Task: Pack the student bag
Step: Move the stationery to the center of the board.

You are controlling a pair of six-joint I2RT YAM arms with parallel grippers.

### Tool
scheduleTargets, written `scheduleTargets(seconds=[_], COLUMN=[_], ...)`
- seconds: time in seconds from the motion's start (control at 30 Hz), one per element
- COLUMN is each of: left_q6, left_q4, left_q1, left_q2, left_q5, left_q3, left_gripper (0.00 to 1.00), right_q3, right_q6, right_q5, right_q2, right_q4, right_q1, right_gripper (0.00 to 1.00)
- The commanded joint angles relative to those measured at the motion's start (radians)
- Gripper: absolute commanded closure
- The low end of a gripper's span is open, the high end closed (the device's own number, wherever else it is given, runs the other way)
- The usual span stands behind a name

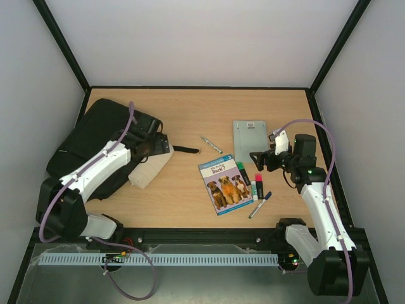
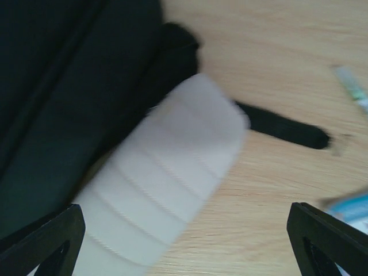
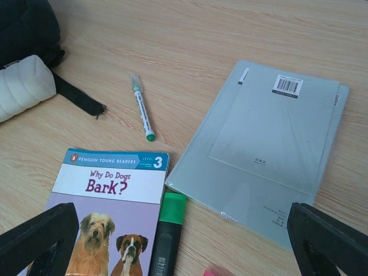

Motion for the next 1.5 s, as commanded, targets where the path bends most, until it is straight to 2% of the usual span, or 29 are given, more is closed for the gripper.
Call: scheduleTargets(seconds=[0.0, 0.2, 0.4, 0.53, 0.7, 0.87, 1.0, 1.1, 1.27, 1.47], left_q6=[0.042, 0.052, 0.068, 0.052, 0.008, 0.011, 0.021, 0.028, 0.052, 0.056], left_q4=[0.000, 0.041, 0.091, 0.144, 0.192, 0.181, 0.161, 0.126, 0.041, -0.016], left_q1=[0.079, 0.086, 0.077, 0.033, -0.061, -0.168, -0.210, -0.213, -0.194, -0.028], left_q2=[0.049, 0.166, 0.199, 0.236, 0.342, 0.453, 0.491, 0.466, 0.334, 0.202], left_q5=[0.027, 0.002, 0.102, 0.172, 0.261, 0.273, 0.288, 0.276, 0.192, 0.076], left_q3=[-0.083, -0.125, -0.161, -0.152, -0.061, 0.110, 0.190, 0.218, 0.248, 0.182], left_gripper=[0.01, 0.01, 0.01, 0.01, 0.01, 0.01, 0.01, 0.01, 0.01, 0.01], right_q3=[-0.007, -0.007, -0.008, -0.009, -0.007, -0.007, -0.007, -0.007, -0.006, -0.004], right_q6=[-0.014, -0.017, -0.020, -0.025, -0.025, -0.025, -0.025, -0.025, -0.031, -0.036], right_q5=[-0.032, -0.034, -0.034, -0.035, -0.036, -0.031, -0.030, -0.031, -0.041, -0.052], right_q2=[-0.003, -0.006, 0.001, 0.014, 0.021, 0.023, 0.019, 0.019, 0.021, 0.025], right_q4=[-0.035, -0.037, -0.036, -0.037, -0.039, -0.042, -0.041, -0.042, -0.043, -0.050], right_q1=[0.006, 0.007, 0.007, 0.007, 0.006, 0.007, 0.007, 0.007, 0.007, 0.007], right_gripper=[0.01, 0.00, 0.01, 0.01, 0.01, 0.01, 0.01, 0.01, 0.01, 0.01])
